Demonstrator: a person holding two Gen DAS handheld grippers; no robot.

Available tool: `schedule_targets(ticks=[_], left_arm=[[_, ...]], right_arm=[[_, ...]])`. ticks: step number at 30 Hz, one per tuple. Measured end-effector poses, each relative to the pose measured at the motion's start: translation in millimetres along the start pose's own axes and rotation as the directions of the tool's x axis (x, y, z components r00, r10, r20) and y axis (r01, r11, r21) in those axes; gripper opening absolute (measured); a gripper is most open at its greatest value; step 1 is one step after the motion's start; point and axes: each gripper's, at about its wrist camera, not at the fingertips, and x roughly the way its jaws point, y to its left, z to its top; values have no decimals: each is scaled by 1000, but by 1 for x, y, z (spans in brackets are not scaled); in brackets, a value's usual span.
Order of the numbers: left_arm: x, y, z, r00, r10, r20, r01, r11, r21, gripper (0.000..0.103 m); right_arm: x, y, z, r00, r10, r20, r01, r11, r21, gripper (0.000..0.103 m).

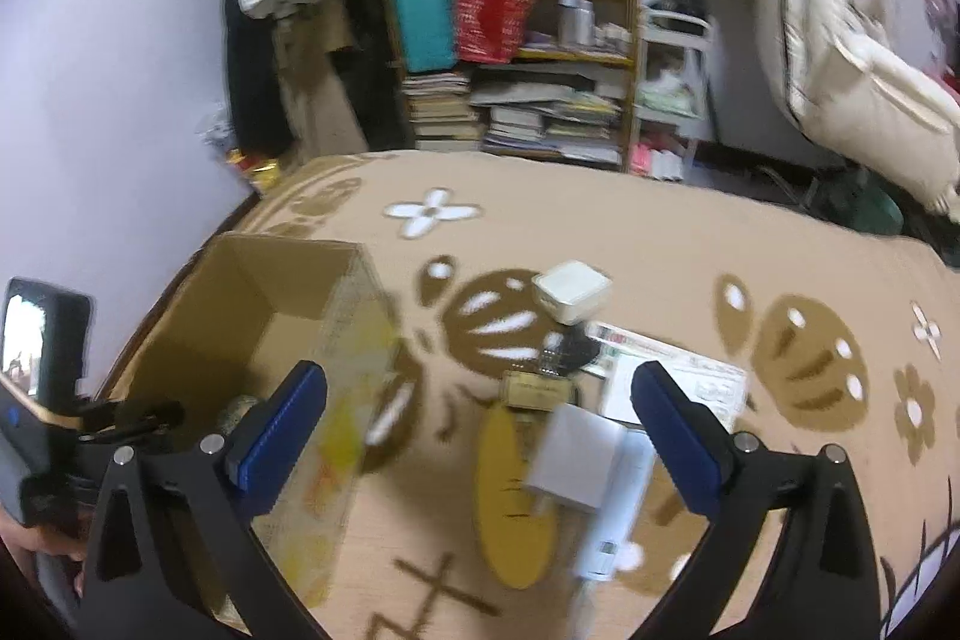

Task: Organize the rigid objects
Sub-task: 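Drop the green tin into the box with right gripper while left grips box wall, then lower the right gripper onto the light-blue power bank and grasp it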

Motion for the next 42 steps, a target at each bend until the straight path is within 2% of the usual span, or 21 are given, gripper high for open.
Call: schedule_targets(ticks=[10,11,14,16,18,23,29,39,42], left_arm=[[1,2,0,1000,6,-10,-6,1000,1,18],[1,1,-1,1000,11,-9,-11,1000,6,18],[1,-2,-1,1000,20,-6,-20,1000,15,18],[1,-1,-1,1000,20,-6,-20,1000,14,18],[1,0,-1,1000,16,-9,-16,1000,9,18],[2,-1,-1,1000,21,-9,-21,1000,12,19],[1,-3,-2,1000,25,-8,-25,1000,15,19],[1,-3,-2,1000,28,-7,-28,999,17,19],[1,-3,-2,1000,27,-7,-27,999,17,19]], right_arm=[[15,-58,-31,994,-106,-38,109,990,94,102],[18,-62,-34,993,-108,-46,112,989,101,99],[29,-76,-44,994,-73,-87,85,986,142,78],[39,-83,-49,990,-52,-129,72,985,158,59],[47,-88,-54,987,-37,-156,66,981,182,56],[58,-99,-67,981,-23,-191,71,966,249,56],[68,-104,-77,971,-31,-236,94,961,260,56],[70,-110,-84,972,-61,-228,121,957,262,55],[72,-113,-85,973,-40,-226,106,951,290,55]])
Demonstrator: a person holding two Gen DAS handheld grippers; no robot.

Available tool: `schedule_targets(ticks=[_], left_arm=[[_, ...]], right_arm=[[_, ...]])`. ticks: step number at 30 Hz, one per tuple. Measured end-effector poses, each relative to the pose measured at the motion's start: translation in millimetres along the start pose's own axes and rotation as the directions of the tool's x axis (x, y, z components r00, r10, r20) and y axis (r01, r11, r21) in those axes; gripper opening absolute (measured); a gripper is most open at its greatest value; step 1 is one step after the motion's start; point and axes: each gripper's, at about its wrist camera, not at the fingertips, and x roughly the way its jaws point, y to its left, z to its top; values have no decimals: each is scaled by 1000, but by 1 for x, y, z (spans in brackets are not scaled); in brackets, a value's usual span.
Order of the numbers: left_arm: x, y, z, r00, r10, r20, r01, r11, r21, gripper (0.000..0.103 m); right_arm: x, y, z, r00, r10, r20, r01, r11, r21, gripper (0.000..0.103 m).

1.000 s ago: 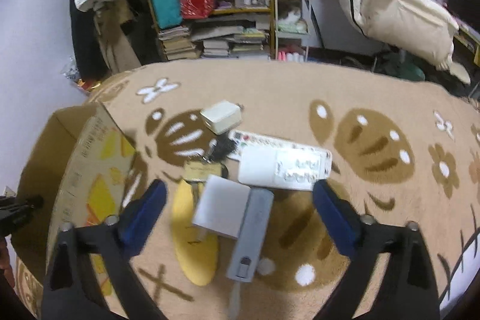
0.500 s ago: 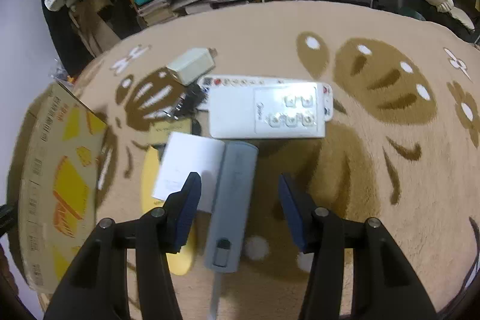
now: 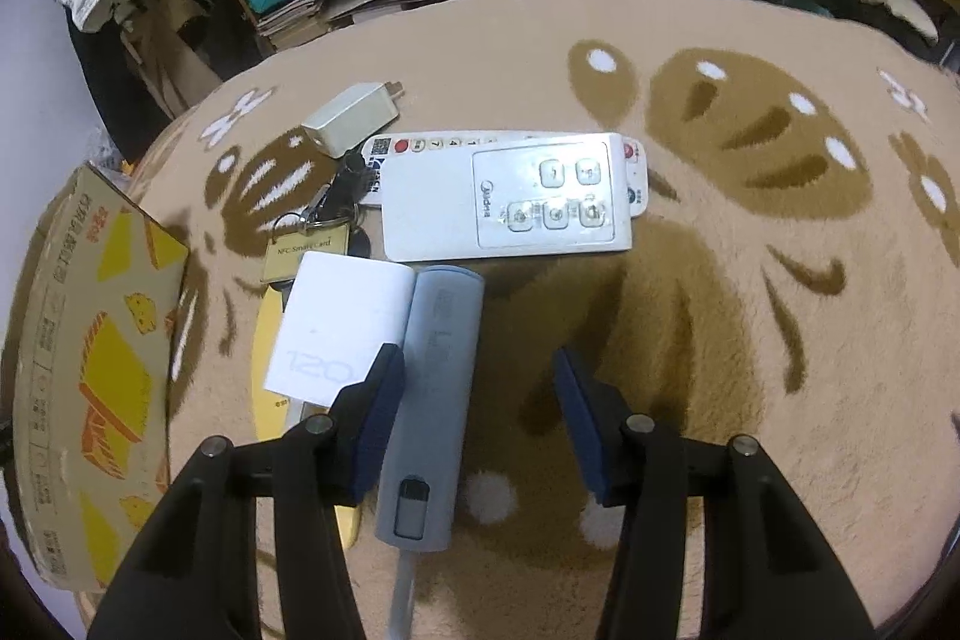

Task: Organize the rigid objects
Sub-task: 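Lower the right gripper onto the light-blue power bank and grasp it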

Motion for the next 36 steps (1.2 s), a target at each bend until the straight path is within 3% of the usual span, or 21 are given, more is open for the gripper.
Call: schedule_targets(ticks=[11,14,15,16,20,26,31,36], left_arm=[[0,0,0,1000,4,0,-4,1000,2,20],[0,0,0,1000,4,1,-4,1000,3,20],[0,0,0,1000,4,1,-4,1000,3,20],[0,0,0,1000,5,1,-5,1000,4,20],[-1,0,0,1000,7,3,-7,1000,7,20],[-1,-1,0,1000,12,3,-12,1000,13,20],[-1,-1,0,1000,13,3,-13,1000,13,20],[-1,-3,0,1000,18,4,-18,1000,17,20]], right_arm=[[9,11,-7,999,1,-46,-3,999,-39,51],[14,16,-10,998,-15,-57,11,998,-64,43],[13,18,-10,998,-4,-60,0,997,-72,31],[13,21,-10,998,-16,-58,12,997,-76,29],[8,28,-12,997,-77,-19,75,992,-101,29],[-15,28,-4,996,-65,57,69,995,-76,28],[-42,40,7,989,1,147,10,997,-77,28],[-70,71,13,968,106,226,-79,989,-123,28]])
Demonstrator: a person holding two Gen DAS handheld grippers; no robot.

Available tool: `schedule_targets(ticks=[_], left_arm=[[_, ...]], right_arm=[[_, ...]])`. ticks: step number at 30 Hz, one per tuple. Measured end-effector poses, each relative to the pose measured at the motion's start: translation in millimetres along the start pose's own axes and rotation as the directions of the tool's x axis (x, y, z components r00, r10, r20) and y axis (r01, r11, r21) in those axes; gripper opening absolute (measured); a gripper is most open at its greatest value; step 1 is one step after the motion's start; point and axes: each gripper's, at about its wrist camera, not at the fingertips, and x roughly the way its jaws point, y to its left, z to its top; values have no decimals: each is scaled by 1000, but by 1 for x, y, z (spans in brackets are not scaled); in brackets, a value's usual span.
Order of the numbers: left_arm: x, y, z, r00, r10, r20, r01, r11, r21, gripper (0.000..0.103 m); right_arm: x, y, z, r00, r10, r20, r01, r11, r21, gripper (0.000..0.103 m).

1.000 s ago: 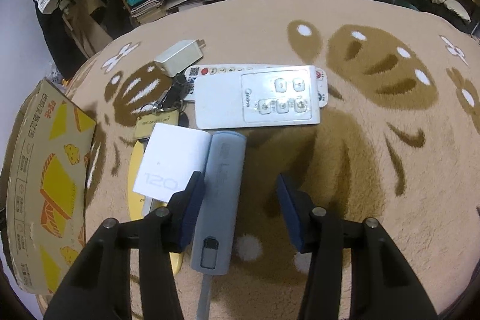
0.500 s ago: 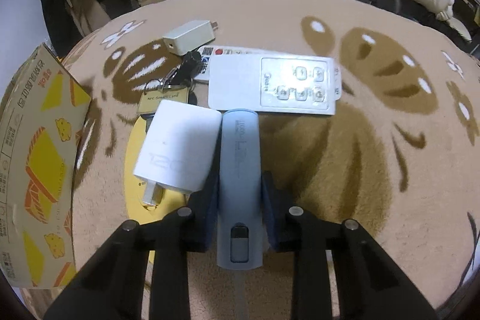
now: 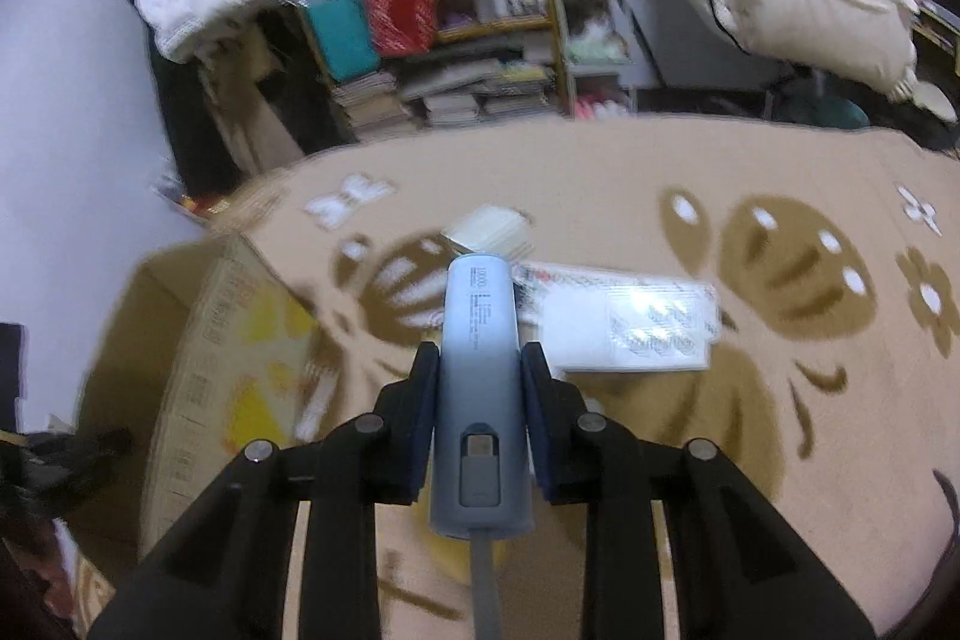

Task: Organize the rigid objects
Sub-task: 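Lower the right gripper onto the light-blue power bank and grasp it, then carry the power bank into the box and release it beside the tin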

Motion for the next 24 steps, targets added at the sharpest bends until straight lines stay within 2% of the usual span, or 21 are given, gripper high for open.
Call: schedule_targets(ticks=[5,10,24], left_arm=[[0,0,-1,1000,3,2,-3,1000,5,20],[1,-2,-1,1000,15,6,-15,1000,18,20],[1,-1,-1,1000,14,5,-14,1000,16,20]], right_arm=[[-11,43,14,994,98,57,-94,993,-72,28],[-18,77,17,984,166,61,-157,979,-128,28],[-1,134,-2,972,237,-7,-231,941,-248,28]])
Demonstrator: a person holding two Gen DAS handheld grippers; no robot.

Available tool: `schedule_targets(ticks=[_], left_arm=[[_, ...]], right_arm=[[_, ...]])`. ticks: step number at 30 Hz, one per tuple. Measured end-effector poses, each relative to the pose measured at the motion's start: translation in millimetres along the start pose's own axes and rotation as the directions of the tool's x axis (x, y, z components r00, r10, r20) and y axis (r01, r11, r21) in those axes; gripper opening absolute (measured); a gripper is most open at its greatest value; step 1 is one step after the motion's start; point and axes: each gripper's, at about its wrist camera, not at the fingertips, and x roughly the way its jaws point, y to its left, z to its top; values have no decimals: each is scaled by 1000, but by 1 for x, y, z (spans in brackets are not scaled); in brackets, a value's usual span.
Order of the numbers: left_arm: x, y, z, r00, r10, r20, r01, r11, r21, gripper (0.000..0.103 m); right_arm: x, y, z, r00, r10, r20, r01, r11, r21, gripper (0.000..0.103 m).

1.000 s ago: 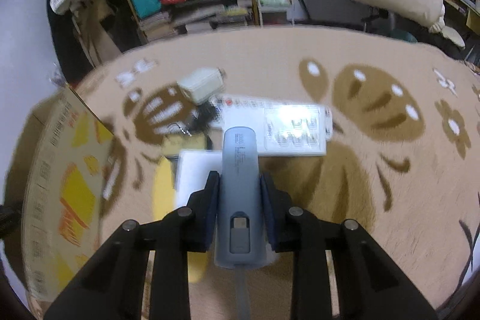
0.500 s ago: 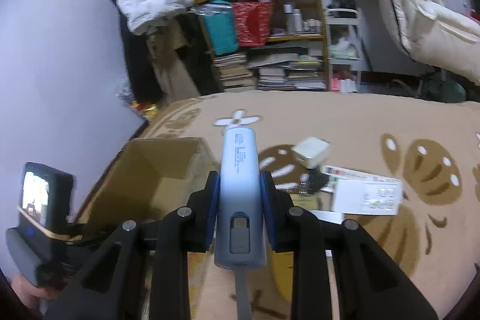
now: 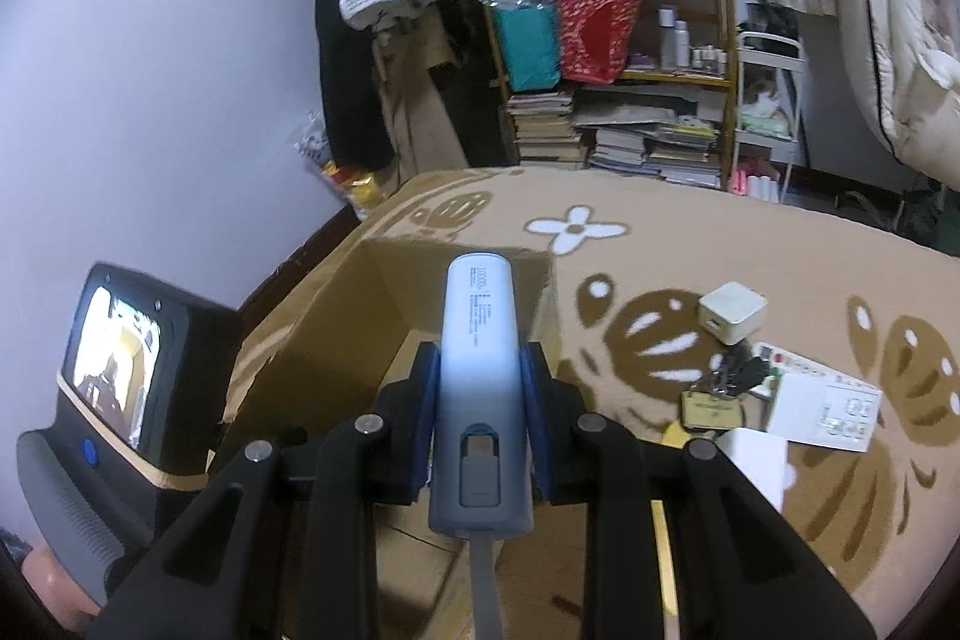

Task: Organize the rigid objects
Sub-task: 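Carry the power bank into the box and release it beside the tin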

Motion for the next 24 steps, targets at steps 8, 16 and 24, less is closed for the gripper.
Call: schedule_targets(ticks=[8,16,24], left_arm=[[1,2,0,1000,-3,-3,3,1000,-2,20],[2,1,-1,1000,-3,-7,3,1000,-1,20],[4,1,-1,1000,0,-28,-1,1000,-3,20]], right_arm=[[19,16,-5,999,11,-47,-13,999,-52,28],[15,17,-7,1000,6,-22,-8,996,-86,28],[-2,11,-4,999,-43,7,43,995,-89,35]])
